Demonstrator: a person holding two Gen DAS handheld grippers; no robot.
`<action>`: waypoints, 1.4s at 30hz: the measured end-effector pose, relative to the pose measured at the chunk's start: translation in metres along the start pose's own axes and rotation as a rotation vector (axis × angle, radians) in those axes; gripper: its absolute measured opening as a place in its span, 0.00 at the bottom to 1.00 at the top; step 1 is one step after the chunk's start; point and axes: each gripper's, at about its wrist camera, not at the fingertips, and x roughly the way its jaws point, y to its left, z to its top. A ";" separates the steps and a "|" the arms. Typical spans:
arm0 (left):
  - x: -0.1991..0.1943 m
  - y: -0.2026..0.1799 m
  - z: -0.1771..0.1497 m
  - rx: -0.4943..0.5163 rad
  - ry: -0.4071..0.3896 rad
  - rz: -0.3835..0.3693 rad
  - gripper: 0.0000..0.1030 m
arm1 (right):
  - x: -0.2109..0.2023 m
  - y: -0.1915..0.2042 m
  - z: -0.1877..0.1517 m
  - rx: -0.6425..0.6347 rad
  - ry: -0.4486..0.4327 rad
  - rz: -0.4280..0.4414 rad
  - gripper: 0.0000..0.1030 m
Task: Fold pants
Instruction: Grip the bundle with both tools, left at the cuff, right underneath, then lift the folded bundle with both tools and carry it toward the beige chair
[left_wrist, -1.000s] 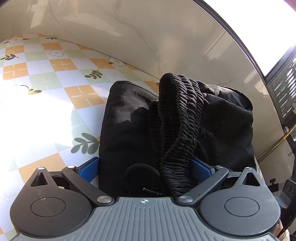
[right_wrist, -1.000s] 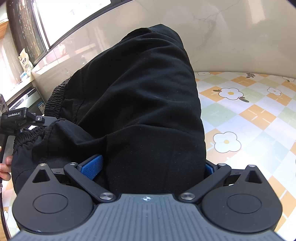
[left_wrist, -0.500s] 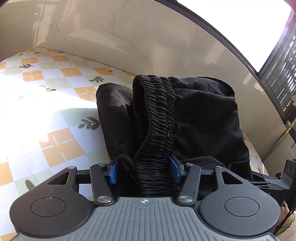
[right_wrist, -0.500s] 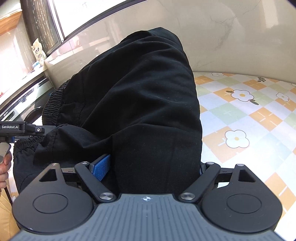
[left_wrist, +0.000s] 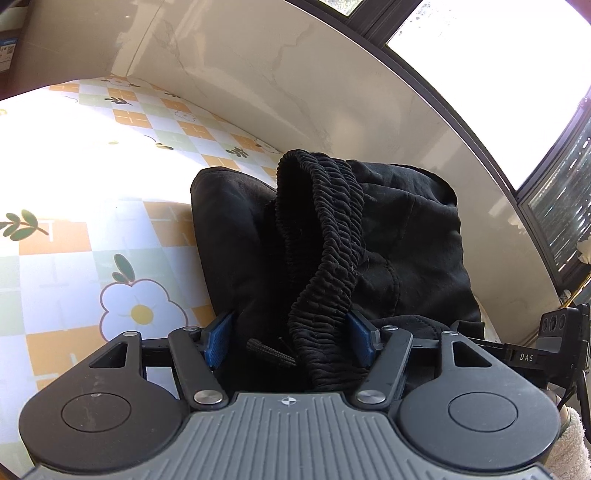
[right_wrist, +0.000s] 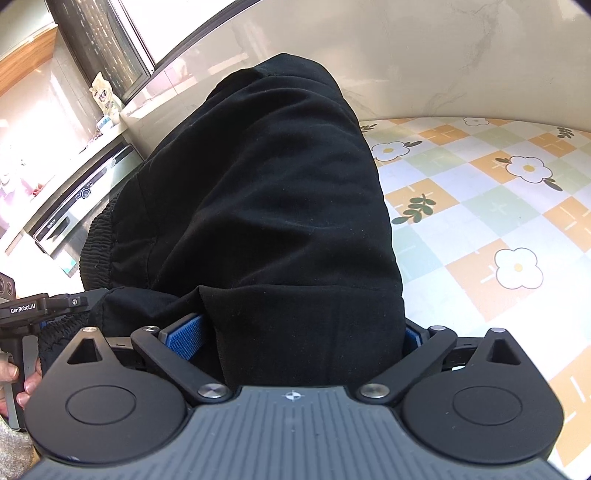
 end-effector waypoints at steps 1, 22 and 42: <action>0.001 0.001 0.000 -0.009 0.003 0.001 0.74 | 0.006 0.003 0.004 0.010 0.000 0.002 0.97; -0.006 -0.012 0.000 0.056 -0.039 0.009 0.49 | -0.018 0.062 -0.021 -0.166 -0.066 -0.052 0.56; -0.141 0.019 -0.075 -0.038 -0.233 0.214 0.46 | 0.000 0.182 -0.063 -0.409 -0.065 0.109 0.51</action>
